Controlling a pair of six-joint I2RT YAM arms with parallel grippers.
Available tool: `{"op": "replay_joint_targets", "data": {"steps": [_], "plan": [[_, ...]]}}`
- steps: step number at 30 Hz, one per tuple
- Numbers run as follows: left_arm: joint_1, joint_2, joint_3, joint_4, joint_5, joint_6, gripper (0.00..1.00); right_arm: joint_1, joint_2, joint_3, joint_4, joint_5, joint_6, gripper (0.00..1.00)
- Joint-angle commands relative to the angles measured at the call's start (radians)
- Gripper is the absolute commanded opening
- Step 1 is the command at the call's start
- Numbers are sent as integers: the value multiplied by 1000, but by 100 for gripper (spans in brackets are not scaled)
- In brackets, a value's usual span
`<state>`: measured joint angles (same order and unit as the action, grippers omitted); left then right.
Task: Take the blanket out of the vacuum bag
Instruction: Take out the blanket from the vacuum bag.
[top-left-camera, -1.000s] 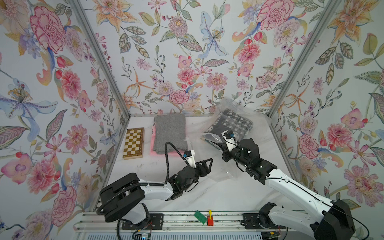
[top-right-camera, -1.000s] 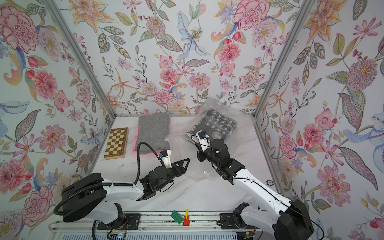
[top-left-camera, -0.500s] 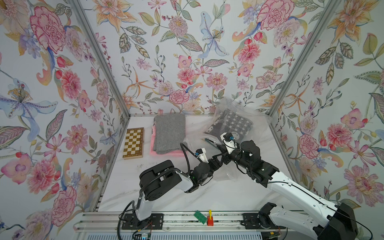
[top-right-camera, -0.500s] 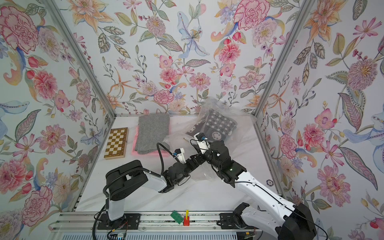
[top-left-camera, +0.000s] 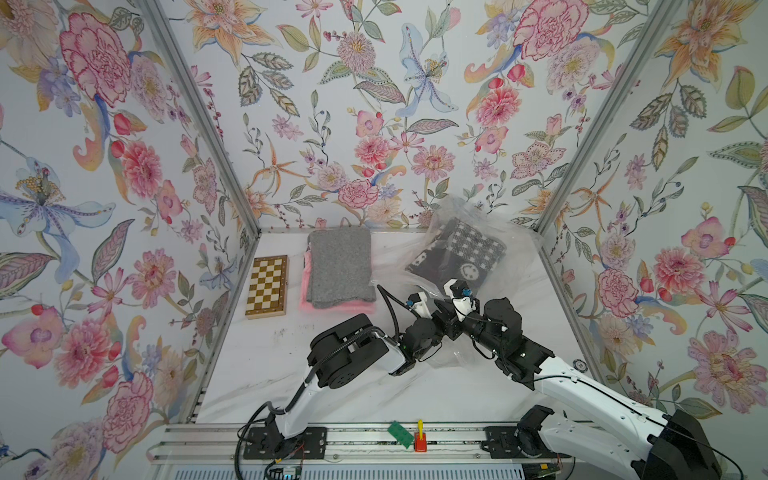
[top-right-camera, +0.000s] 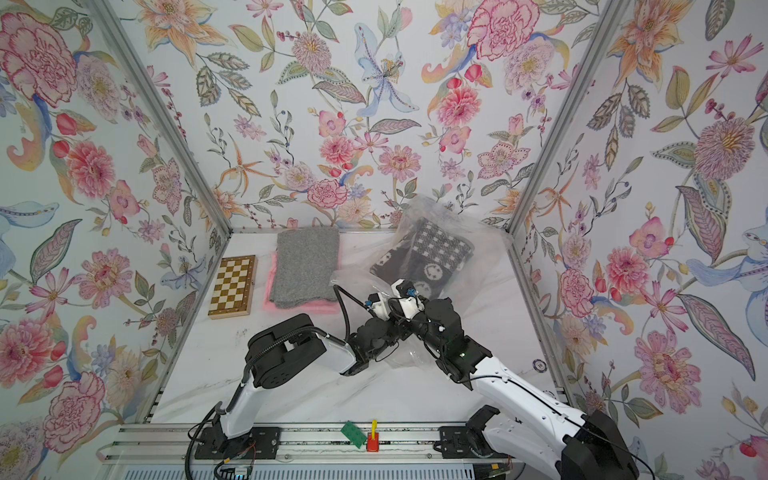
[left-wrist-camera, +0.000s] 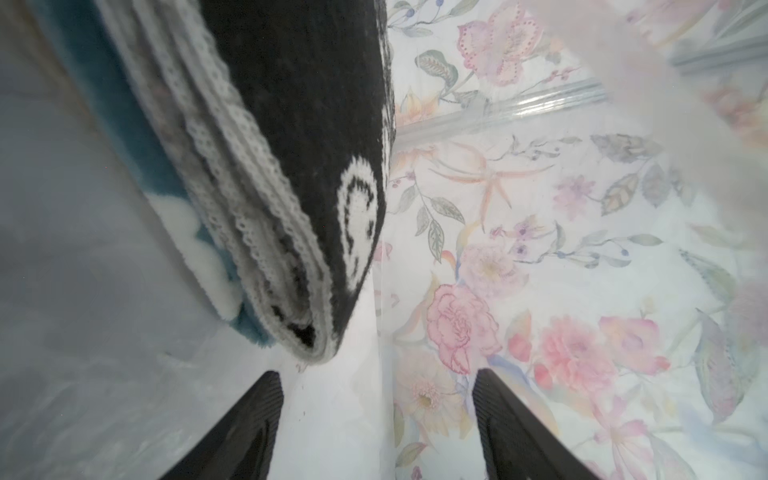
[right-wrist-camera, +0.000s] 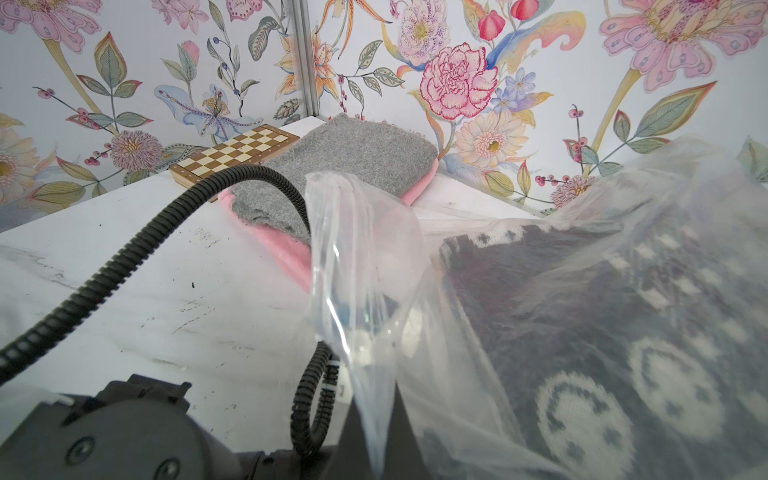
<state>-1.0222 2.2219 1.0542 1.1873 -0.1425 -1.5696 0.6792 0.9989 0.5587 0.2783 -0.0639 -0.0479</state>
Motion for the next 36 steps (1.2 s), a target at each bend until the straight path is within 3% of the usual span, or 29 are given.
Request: {"op": "replay_joint_targets", "data": {"steps": [1, 15, 36], "plan": [[20, 39, 31, -30, 16, -8, 75, 3, -26, 4, 85, -40, 8, 0], [43, 96, 138, -131, 27, -5, 72, 0, -97, -110, 169, -17, 25, 0], [53, 139, 202, -189, 15, -3, 69, -1, -98, -129, 170, -26, 52, 0]]}}
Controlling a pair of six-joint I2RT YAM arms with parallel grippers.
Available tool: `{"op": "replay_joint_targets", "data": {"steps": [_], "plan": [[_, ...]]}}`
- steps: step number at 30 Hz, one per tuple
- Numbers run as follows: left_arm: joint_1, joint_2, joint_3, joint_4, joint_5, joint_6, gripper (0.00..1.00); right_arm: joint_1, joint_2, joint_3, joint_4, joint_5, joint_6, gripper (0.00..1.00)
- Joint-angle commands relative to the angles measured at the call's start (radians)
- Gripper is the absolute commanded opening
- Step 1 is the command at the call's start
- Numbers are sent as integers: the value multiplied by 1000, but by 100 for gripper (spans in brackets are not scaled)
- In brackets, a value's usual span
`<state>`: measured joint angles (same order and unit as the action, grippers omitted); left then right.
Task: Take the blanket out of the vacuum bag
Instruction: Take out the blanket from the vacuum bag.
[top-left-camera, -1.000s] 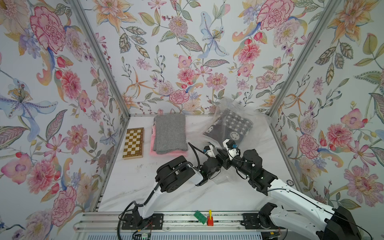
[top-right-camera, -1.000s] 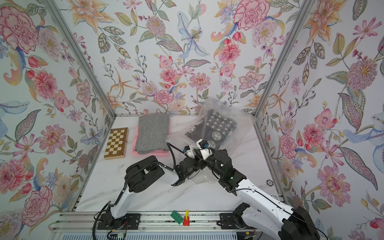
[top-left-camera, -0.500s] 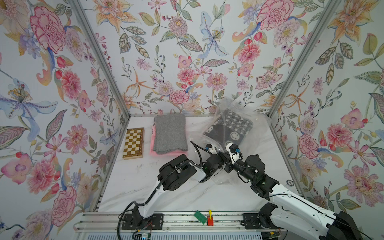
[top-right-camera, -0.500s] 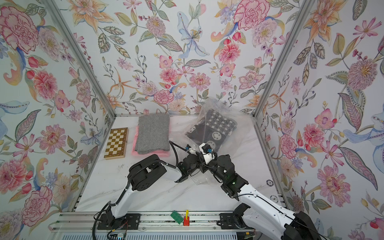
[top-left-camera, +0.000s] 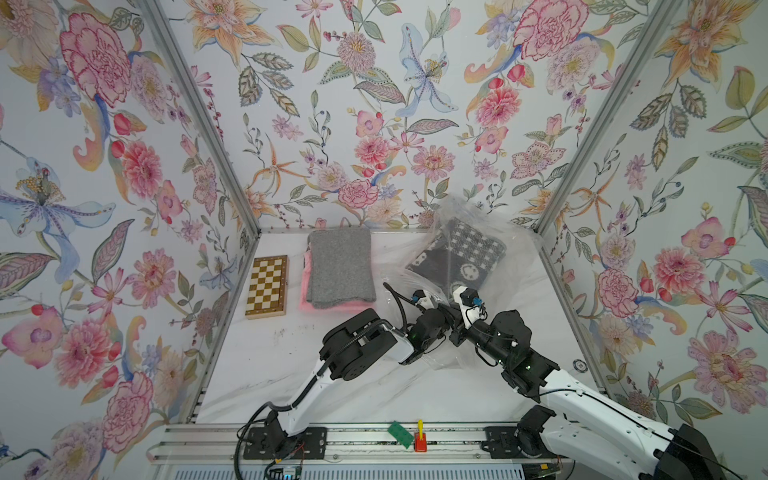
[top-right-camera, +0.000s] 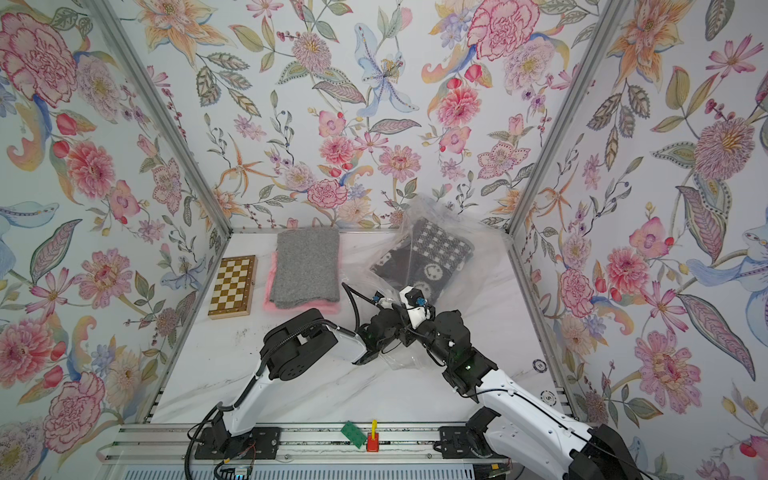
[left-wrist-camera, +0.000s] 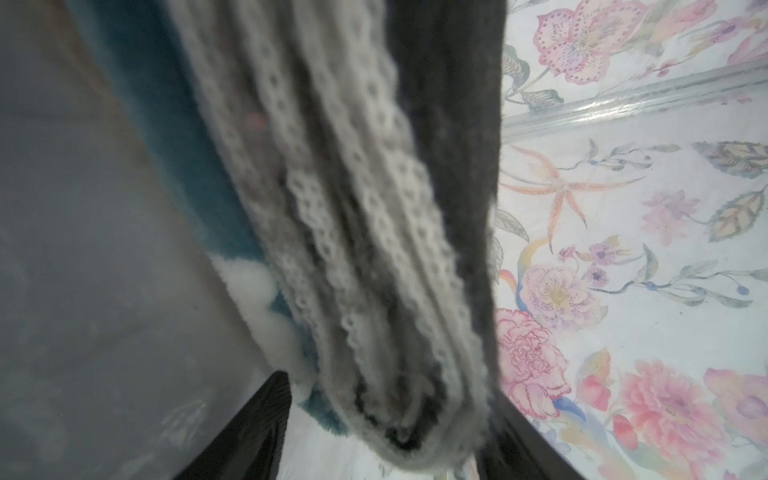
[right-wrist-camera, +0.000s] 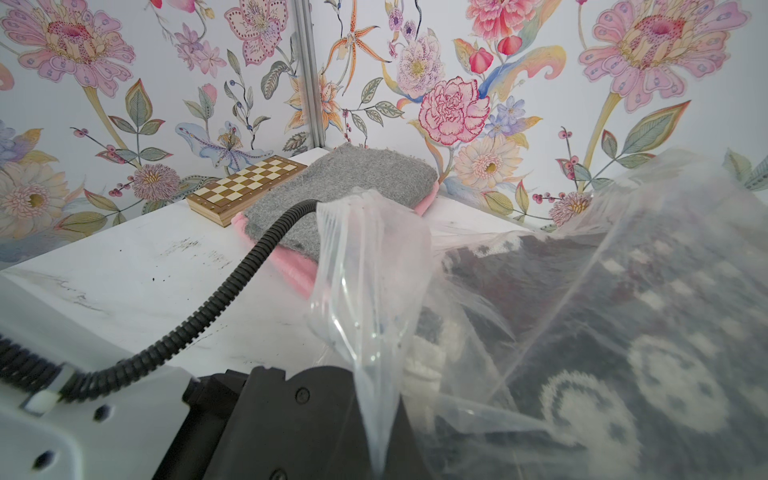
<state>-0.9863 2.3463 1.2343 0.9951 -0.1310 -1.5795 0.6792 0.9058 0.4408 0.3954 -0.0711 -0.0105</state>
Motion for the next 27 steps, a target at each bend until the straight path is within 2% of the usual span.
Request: {"op": "replay_joint_targets", "data": {"steps": [1, 9, 27], "plan": [[18, 15, 22, 7, 2, 8, 69, -1, -2, -11, 53, -18, 15, 0], [27, 9, 29, 32, 8, 18, 64, -1, 16, -9, 52, -21, 17, 0], [21, -60, 35, 83, 35, 33, 62, -1, 47, -3, 51, -24, 19, 0]]}}
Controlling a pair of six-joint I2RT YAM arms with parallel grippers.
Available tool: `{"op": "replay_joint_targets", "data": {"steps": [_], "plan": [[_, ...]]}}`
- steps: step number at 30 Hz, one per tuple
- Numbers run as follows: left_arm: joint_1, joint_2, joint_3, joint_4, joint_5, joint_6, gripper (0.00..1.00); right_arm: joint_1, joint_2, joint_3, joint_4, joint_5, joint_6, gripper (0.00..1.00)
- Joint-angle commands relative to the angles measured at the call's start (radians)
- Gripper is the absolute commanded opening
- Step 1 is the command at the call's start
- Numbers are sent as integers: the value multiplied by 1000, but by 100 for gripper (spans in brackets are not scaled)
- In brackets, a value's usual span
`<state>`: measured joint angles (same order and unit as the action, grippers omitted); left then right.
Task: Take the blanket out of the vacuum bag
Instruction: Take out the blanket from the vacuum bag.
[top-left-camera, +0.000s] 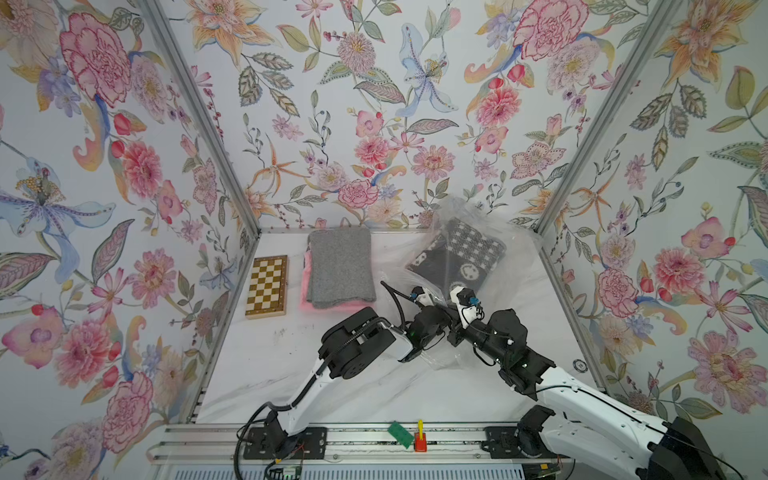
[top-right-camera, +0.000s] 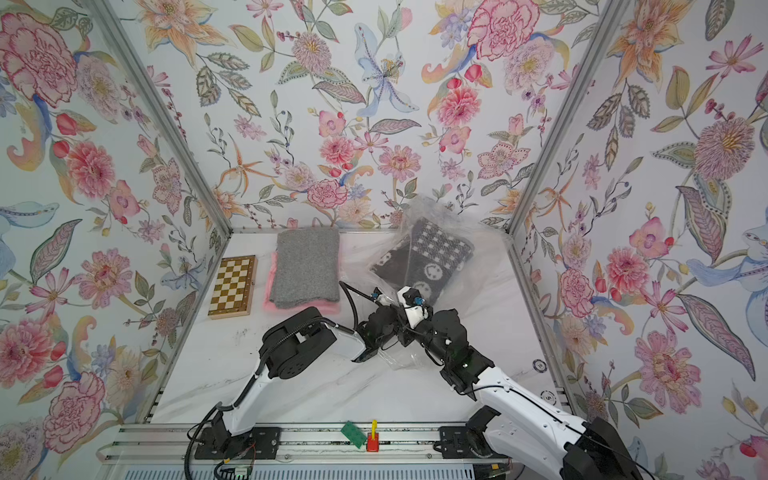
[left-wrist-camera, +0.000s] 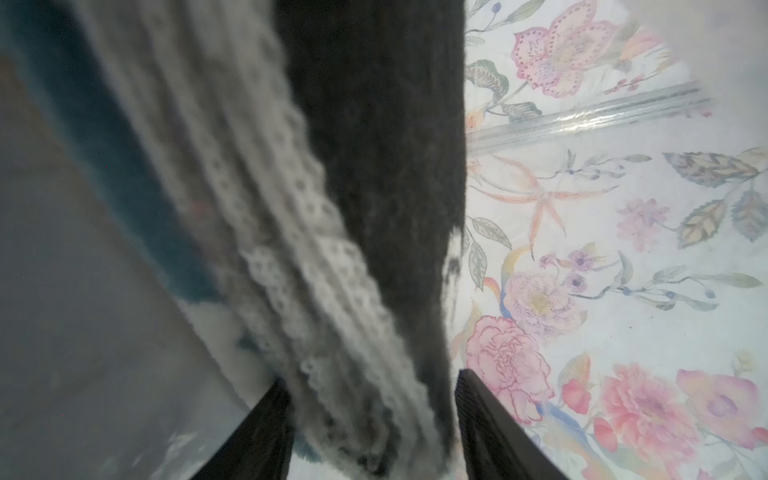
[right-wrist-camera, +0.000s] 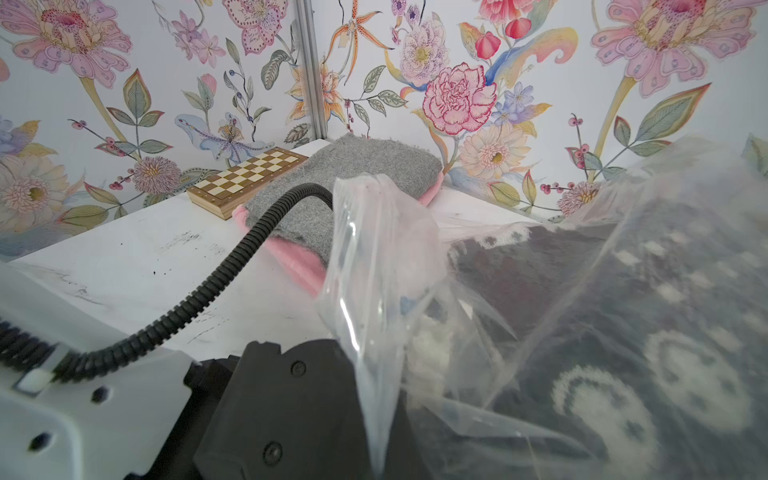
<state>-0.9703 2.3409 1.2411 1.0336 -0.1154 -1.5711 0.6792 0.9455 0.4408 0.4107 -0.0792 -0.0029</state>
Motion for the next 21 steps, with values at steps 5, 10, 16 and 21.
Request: {"op": "replay_joint_targets", "data": {"steps": [5, 10, 16, 21], "plan": [[1, -86, 30, 49, 19, 33, 62, -2, 15, 1, 35, -21, 15, 0], [1, -89, 22, 79, 19, 0, 61, -2, 18, 3, 31, -22, 15, 0], [-4, -105, 19, 106, 14, -11, 60, -2, 22, 4, 30, -22, 15, 0], [-7, -154, 8, 100, 5, 22, 59, -1, 24, 6, 28, -27, 15, 0]]}}
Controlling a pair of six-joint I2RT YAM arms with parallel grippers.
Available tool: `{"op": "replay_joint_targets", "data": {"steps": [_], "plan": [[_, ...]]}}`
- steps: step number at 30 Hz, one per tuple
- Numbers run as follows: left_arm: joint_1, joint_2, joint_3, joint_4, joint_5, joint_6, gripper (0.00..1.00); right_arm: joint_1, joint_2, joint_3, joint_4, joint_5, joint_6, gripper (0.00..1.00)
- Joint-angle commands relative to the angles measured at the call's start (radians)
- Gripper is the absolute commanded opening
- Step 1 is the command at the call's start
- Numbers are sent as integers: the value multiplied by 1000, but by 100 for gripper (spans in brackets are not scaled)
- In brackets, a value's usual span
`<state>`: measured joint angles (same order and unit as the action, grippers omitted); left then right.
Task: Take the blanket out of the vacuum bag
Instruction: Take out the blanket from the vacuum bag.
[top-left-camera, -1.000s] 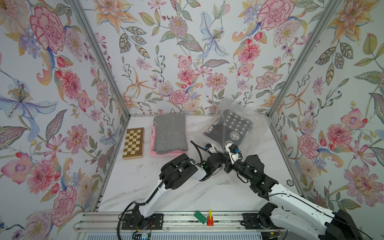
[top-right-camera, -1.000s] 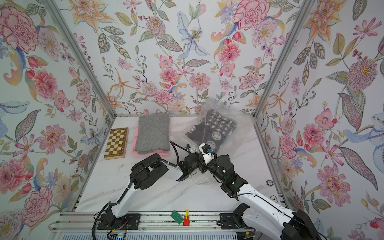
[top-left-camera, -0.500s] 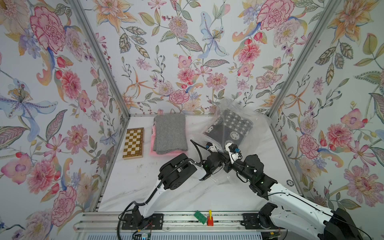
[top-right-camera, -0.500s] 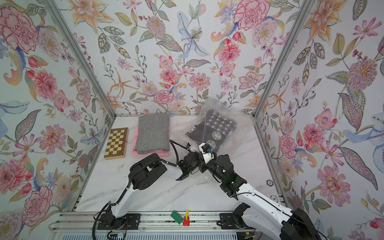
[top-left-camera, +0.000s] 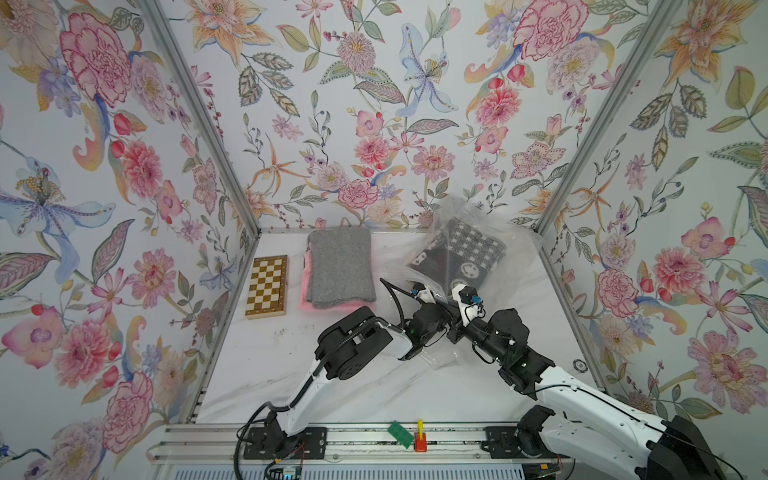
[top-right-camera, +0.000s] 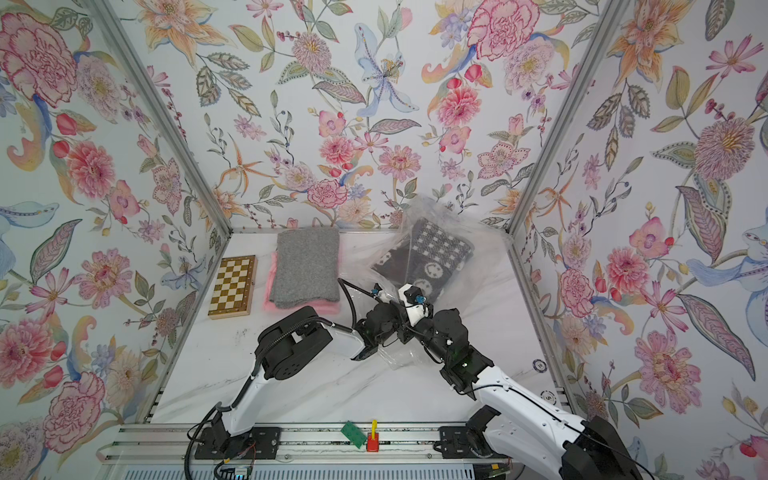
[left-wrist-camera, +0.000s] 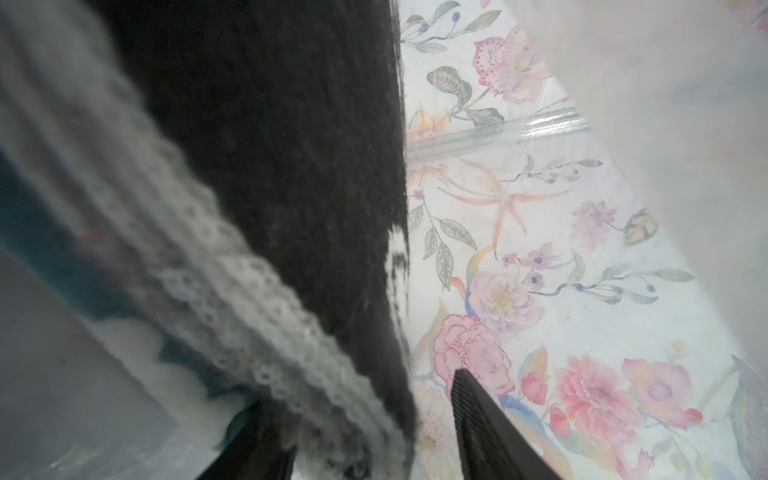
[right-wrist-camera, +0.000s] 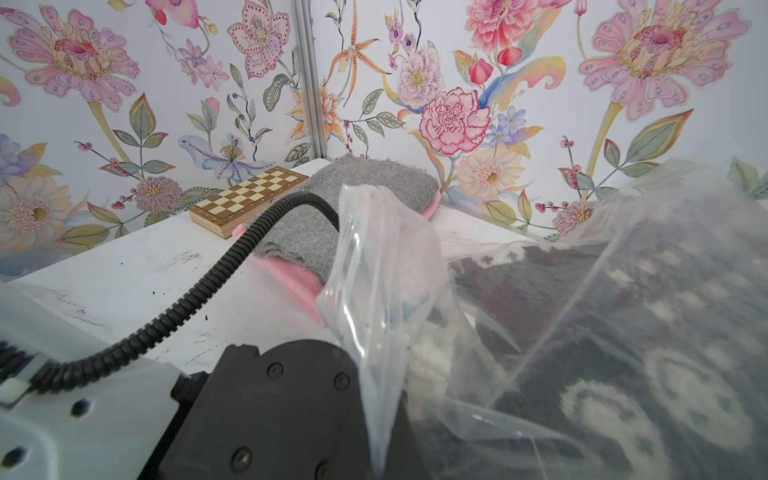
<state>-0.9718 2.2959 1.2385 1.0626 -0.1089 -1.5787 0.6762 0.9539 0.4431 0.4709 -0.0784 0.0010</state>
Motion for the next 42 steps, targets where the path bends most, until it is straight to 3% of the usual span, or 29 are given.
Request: {"op": "replay_joint_targets", "data": {"steps": [1, 11, 23, 32, 36, 39, 42], "plan": [[-6, -119, 6, 64, -8, 37, 60, 1, 16, 5, -33, -28, 11, 0], [-1, -38, 29, 134, 7, -69, 60, 2, 21, 6, -37, -28, 10, 0], [9, 2, 40, 24, -26, -73, 65, 2, 16, 10, -44, -30, 10, 0], [50, 70, 165, -57, -65, -33, 64, 1, 20, 10, -43, -29, 8, 0], [50, 113, 196, -73, -71, -98, 63, 2, 4, 2, -37, -22, 8, 0], [51, 140, 202, -57, -88, -115, 56, 1, -12, -13, -18, -17, 8, 0], [57, 135, 212, -61, -91, -78, 40, 0, 0, -14, -12, -12, 11, 0]]}}
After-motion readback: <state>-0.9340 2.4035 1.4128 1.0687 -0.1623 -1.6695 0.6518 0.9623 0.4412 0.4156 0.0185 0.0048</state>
